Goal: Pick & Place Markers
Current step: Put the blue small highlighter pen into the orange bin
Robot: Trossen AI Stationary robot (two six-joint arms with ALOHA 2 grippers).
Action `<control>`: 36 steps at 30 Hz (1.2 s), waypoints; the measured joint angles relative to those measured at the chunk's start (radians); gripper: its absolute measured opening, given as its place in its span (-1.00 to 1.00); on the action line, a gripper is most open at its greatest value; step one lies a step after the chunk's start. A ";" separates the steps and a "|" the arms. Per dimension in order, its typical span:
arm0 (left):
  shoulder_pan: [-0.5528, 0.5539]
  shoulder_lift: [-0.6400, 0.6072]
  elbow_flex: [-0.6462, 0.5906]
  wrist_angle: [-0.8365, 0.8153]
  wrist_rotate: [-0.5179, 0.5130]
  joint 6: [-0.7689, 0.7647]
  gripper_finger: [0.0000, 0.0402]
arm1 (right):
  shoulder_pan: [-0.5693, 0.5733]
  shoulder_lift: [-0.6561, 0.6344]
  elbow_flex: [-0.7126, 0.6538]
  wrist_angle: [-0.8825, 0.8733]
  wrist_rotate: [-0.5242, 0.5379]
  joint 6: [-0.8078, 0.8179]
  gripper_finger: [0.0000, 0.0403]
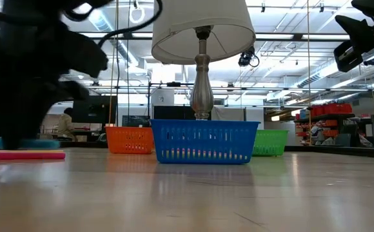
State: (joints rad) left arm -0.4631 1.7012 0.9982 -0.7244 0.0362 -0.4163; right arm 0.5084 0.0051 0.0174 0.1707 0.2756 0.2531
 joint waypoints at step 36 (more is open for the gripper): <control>0.327 -0.226 -0.061 0.018 -0.470 1.636 -0.80 | 0.000 0.000 0.000 -0.001 0.000 0.000 -0.41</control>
State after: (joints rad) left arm -0.1364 1.4749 0.9372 -0.7067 -0.4340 1.2200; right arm 0.5085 0.0055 0.0174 0.1699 0.2756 0.2531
